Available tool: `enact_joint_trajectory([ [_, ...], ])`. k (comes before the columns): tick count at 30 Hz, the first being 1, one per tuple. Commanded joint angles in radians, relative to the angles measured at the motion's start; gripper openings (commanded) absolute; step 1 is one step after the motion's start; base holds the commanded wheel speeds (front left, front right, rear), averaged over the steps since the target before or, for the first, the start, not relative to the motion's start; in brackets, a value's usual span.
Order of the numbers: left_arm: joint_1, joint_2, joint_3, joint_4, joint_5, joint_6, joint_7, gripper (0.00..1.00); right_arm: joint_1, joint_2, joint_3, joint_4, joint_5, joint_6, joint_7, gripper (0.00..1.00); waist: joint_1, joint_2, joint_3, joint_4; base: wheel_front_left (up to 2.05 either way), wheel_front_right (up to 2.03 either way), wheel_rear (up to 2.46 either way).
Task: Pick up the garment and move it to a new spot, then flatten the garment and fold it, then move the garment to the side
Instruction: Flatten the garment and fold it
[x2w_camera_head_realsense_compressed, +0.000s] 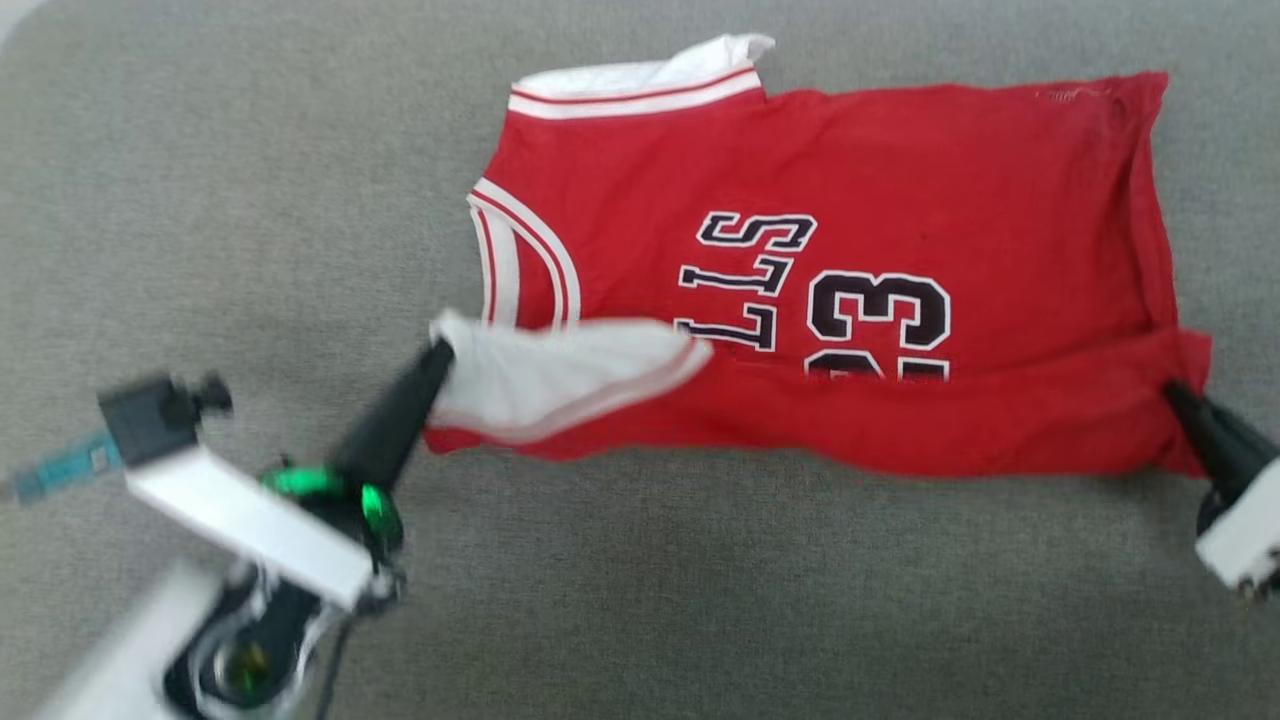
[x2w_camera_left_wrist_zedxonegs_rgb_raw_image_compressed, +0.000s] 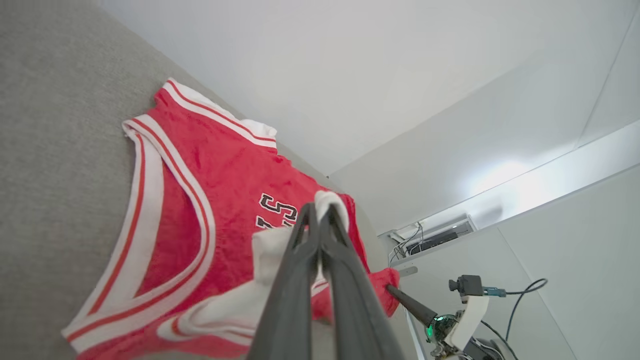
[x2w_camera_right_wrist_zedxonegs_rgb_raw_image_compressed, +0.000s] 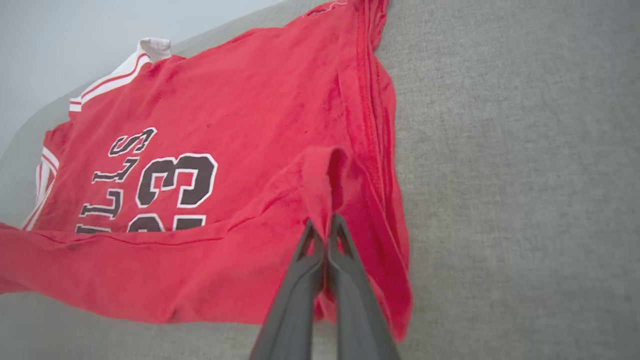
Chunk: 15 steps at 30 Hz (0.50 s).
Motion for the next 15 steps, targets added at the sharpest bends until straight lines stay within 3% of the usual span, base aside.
enact_joint_trajectory([
  [1, -0.059, -0.007, 0.001, 0.040, -0.012, 0.001, 0.020, 0.00, -0.044, -0.009, 0.009, 0.029, -0.008, 0.000, -0.003, 0.00, 0.0000, -0.0001, 0.023, -0.007, 0.00, 0.00, 0.00],
  [7, -0.191, -0.027, 0.018, 0.189, -0.037, 0.001, 0.043, 0.00, -0.165, -0.023, 0.017, 0.128, -0.012, 0.000, -0.042, 0.00, 0.0000, -0.0001, 0.074, -0.026, 0.00, 0.00, 0.00],
  [15, -0.257, -0.051, -0.032, 0.393, 0.011, 0.001, 0.022, 0.00, -0.223, -0.005, 0.059, 0.266, -0.020, 0.000, -0.119, 0.00, 0.0000, -0.0001, 0.118, -0.046, 0.00, 0.00, 0.00],
])
